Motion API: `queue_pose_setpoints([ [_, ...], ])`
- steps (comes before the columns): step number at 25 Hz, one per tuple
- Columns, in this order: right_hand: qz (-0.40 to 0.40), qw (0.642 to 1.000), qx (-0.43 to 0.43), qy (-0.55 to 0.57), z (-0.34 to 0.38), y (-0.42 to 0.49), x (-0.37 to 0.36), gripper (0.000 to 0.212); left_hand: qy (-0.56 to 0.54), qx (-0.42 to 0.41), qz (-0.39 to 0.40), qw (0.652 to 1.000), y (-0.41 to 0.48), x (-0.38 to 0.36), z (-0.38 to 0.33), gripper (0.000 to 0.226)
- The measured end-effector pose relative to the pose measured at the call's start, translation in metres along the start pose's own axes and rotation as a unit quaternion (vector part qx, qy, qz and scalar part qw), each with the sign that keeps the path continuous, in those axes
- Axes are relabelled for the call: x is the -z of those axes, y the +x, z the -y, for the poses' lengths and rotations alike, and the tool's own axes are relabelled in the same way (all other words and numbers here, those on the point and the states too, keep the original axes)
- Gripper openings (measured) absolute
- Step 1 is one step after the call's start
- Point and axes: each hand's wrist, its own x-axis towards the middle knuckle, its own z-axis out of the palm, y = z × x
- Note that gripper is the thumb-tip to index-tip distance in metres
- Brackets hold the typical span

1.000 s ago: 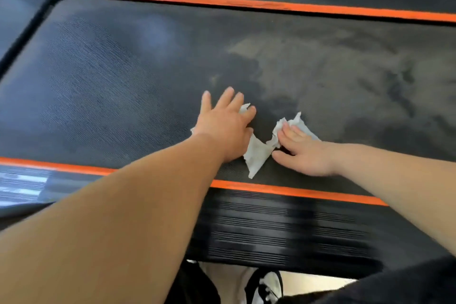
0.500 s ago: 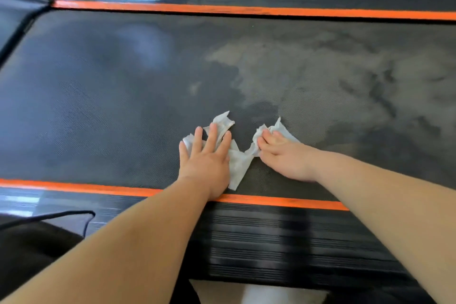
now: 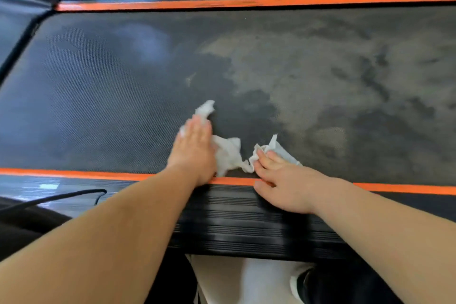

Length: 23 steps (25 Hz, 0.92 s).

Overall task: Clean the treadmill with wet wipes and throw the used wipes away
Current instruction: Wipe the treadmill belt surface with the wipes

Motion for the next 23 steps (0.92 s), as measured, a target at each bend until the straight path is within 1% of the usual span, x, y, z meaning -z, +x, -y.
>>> queue_pose_setpoints([
  [1, -0.001, 1.0, -0.007, 0.006, -0.003, -0.007, -0.006, 0.062, -0.017, 0.062, -0.003, 0.998, -0.001, 0.001, 0.005, 0.064],
  [2, -0.014, 1.0, -0.012, 0.016, -0.007, -0.008, -0.01, 0.061, -0.019, 0.072, -0.005, 0.997, -0.004, 0.001, 0.0, 0.064],
  [3, -0.037, 0.999, -0.017, 0.035, -0.013, -0.007, -0.013, 0.06, -0.014, 0.029, -0.021, 0.999, -0.008, 0.0, -0.012, 0.064],
  [4, -0.077, 0.995, -0.029, 0.062, -0.019, -0.005, -0.016, 0.059, -0.006, -0.051, -0.024, 0.998, -0.012, -0.001, -0.027, 0.065],
  [5, -0.129, 0.986, -0.055, 0.093, -0.025, -0.002, -0.018, 0.063, 0.006, -0.131, -0.014, 0.991, -0.018, -0.004, -0.039, 0.067],
  [6, -0.178, 0.972, -0.093, 0.12, -0.031, 0.001, -0.02, 0.071, 0.022, -0.178, 0.011, 0.984, -0.021, -0.004, -0.045, 0.068],
  [7, -0.204, 0.959, -0.136, 0.14, -0.038, 0.006, -0.022, 0.078, 0.033, -0.187, 0.016, 0.982, -0.017, -0.002, -0.04, 0.067],
  [8, -0.208, 0.951, -0.171, 0.149, -0.041, 0.01, -0.023, 0.081, 0.034, -0.164, -0.003, 0.986, -0.009, 0.0, -0.029, 0.065],
  [9, -0.203, 0.949, -0.19, 0.151, -0.04, 0.015, -0.023, 0.08, 0.026, -0.106, -0.023, 0.994, -0.002, 0.0, -0.014, 0.063],
  [10, -0.205, 0.949, -0.187, 0.148, -0.036, 0.018, -0.022, 0.081, 0.02, -0.035, -0.035, 0.999, 0.0, 0.003, -0.002, 0.062],
  [11, -0.212, 0.953, -0.16, 0.146, -0.028, 0.018, -0.022, 0.083, 0.021, 0.013, -0.046, 0.999, -0.001, 0.002, 0.005, 0.061],
  [12, -0.21, 0.96, -0.113, 0.143, -0.019, 0.017, -0.023, 0.08, 0.022, 0.016, -0.048, 0.998, -0.002, 0.001, 0.003, 0.06],
  [13, -0.198, 0.969, -0.059, 0.135, -0.012, 0.015, -0.023, 0.074, 0.018, -0.023, -0.053, 0.998, -0.001, 0.001, -0.007, 0.061],
  [14, -0.17, 0.977, -0.018, 0.124, -0.006, 0.011, -0.022, 0.069, 0.029, -0.084, -0.035, 0.995, -0.001, 0.001, -0.02, 0.062],
  [15, -0.147, 0.982, 0.006, 0.116, -0.005, 0.008, -0.02, 0.066, 0.032, -0.141, -0.013, 0.989, -0.003, 0.0, -0.031, 0.064],
  [16, -0.142, 0.984, 0.014, 0.107, -0.005, 0.003, -0.016, 0.063, 0.02, -0.178, 0.004, 0.984, -0.004, 0.005, -0.036, 0.064],
  [17, -0.153, 0.983, 0.009, 0.102, -0.01, 0.001, -0.012, 0.059, -0.004, -0.192, 0.005, 0.981, -0.003, 0.01, -0.035, 0.063],
  [19, -0.195, 0.973, -0.009, 0.122, -0.014, -0.003, -0.002, 0.044, -0.055, -0.171, -0.016, 0.984, -0.002, 0.021, -0.025, 0.06],
  [20, -0.225, 0.964, -0.015, 0.143, -0.014, -0.003, 0.003, 0.034, -0.061, -0.154, -0.037, 0.985, -0.006, 0.027, -0.024, 0.059],
  [21, -0.257, 0.953, -0.016, 0.159, -0.012, -0.001, 0.007, 0.027, -0.054, -0.144, -0.058, 0.986, -0.012, 0.033, -0.025, 0.058],
  [22, -0.28, 0.946, -0.018, 0.163, -0.01, 0.001, 0.009, 0.025, -0.042, -0.142, -0.074, 0.986, -0.018, 0.038, -0.029, 0.057],
  [23, -0.292, 0.942, -0.019, 0.163, -0.008, 0.004, 0.012, 0.028, -0.024, -0.143, -0.098, 0.985, -0.021, 0.04, -0.033, 0.055],
])
